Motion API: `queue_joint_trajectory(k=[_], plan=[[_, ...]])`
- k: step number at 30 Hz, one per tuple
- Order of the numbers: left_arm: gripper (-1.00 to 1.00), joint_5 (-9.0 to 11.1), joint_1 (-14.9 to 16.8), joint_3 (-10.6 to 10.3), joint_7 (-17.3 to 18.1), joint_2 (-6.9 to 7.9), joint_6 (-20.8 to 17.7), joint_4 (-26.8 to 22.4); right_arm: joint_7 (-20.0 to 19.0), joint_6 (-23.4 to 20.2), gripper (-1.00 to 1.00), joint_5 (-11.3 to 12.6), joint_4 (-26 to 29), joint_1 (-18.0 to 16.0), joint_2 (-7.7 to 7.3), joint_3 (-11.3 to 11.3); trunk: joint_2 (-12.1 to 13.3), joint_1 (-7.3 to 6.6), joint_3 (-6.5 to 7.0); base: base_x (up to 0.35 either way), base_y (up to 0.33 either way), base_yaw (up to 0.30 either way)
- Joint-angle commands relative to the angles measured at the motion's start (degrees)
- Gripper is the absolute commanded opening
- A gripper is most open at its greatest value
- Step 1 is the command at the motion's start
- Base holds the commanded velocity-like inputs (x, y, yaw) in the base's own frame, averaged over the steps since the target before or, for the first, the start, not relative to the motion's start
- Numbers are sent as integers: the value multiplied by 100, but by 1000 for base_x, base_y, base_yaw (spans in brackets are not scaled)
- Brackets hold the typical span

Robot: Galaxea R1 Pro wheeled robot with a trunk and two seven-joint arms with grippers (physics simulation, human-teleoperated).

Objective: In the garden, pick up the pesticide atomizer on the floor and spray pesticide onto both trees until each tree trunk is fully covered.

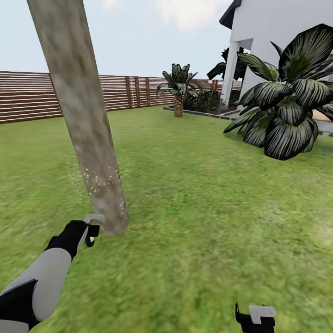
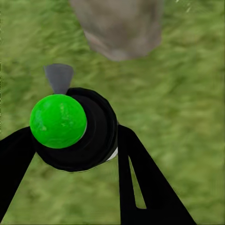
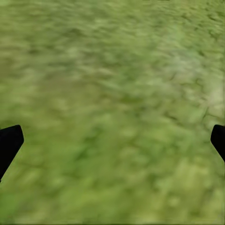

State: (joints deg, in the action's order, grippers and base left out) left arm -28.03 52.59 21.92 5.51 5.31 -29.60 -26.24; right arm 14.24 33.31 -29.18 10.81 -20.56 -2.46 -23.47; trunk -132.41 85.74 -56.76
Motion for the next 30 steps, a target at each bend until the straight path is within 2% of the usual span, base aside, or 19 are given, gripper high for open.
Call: queue_joint_trajectory(k=[1, 6, 10, 11, 13, 15, 17, 20, 21, 22, 24, 27, 30], plan=[[-100, -7, -12, -2, 3, 7, 4, -2, 0, 0, 100, 0, 0, 0, 0, 0, 0, 0, 0, 271, 0, 0], [-100, 6, -78, 2, -5, -50, 7, -17, 0, 0, 100, 0, 0, 0, 5, 0, 0, 0, 0, 328, 0, 0], [-100, -6, -85, -1, -6, -205, 7, -43, 0, 0, 100, 0, 0, 0, 8, 0, 0, 0, 0, 325, 0, 0], [-100, -12, -107, 2, -12, -174, 7, -25, 0, 0, 100, 0, 0, 1, 8, 0, 0, 0, 0, 163, 0, 0], [-100, -13, -341, 7, -49, 35, 15, -83, 0, 0, 100, 0, 0, 0, 9, 0, 0, 0, 0, 51, 0, 60], [-100, -11, -442, 8, -67, 232, 20, -102, 0, 0, 100, 0, 0, 0, 9, 0, 0, 0, 0, 13, 0, 209], [-100, 7, -470, 10, -74, 273, 24, -108, 0, 0, 100, 0, 0, 0, 9, 0, 0, 0, 0, 4, 0, 258], [-100, 44, -477, 19, -76, 209, 71, -115, 0, 0, 100, 0, 0, 0, 10, 0, 0, 0, 0, 1, -152, 275], [-100, 49, -477, 21, -79, 165, 205, -112, 0, 0, 100, 0, 0, 0, 12, 0, 0, 0, 0, 0, -242, 276], [-100, 83, -478, 22, -178, 67, 519, -102, 0, 0, 100, 0, 0, 0, 16, 0, 0, 0, 0, 0, -260, 143], [-100, 172, -478, 23, -570, -9, 699, -42, 5, 0, 100, 0, 0, 0, 16, 0, 0, 0, 0, 0, -266, 55], [-100, 358, -478, 15, -878, -39, 764, -6, 8, 0, 100, 4, 0, 1, 10, 0, 0, 0, 0, 0, -268, 12], [-100, 401, -478, 6, -918, -41, 779, 11, 9, 0, 100, 0, 0, 0, 9, 0, 0, 0, 0, 5, -269, 0]])
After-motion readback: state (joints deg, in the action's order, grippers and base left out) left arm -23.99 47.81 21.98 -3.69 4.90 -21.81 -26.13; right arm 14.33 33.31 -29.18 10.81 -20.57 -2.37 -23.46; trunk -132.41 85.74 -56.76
